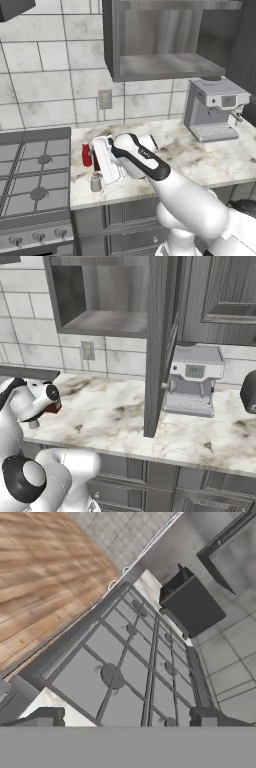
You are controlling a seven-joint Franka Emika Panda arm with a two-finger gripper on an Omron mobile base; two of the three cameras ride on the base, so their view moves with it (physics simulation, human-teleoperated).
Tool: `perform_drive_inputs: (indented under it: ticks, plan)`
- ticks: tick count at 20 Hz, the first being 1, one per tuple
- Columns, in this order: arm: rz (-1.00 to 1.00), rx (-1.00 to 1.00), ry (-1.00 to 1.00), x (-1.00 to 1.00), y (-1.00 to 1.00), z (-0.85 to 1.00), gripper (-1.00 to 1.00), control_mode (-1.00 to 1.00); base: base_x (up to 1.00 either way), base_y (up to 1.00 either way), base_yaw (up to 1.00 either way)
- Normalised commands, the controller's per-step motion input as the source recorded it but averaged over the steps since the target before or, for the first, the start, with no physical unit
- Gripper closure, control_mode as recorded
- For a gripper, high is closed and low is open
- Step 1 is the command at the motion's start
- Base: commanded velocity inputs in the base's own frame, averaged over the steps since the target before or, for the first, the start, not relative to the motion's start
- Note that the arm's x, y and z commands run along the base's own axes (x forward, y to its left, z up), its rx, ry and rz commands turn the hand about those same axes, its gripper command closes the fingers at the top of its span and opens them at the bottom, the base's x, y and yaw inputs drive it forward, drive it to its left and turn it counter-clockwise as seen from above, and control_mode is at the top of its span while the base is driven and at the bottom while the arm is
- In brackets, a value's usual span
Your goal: Collect the paprika, ketchup, and shaker from the cabinet and place them next to the stove.
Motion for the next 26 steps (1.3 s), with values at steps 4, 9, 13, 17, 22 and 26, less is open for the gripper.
perform_drive_inputs:
  ticks: [4, 9, 13, 17, 22, 26]
  plan:
    - [-0.05, 0.00, -0.01, -0.03, -0.19, 0.76, -1.00, -1.00, 0.00, 0.00, 0.00]
    - [-0.06, 0.00, 0.00, 0.00, -0.27, 0.86, -1.00, -1.00, 0.00, 0.00, 0.00]
    - [-0.07, 0.00, 0.00, -0.02, -0.32, 0.85, -1.00, -1.00, 0.00, 0.00, 0.00]
    - [-0.09, 0.00, 0.00, -0.24, -0.33, 0.68, -1.00, -1.00, 0.00, 0.00, 0.00]
    - [-0.12, 0.00, 0.00, -0.51, -0.36, 0.55, -1.00, -1.00, 0.00, 0.00, 0.00]
    - [-0.15, 0.00, -0.01, -0.60, -0.41, 0.41, -1.00, -1.00, 0.00, 0.00, 0.00]
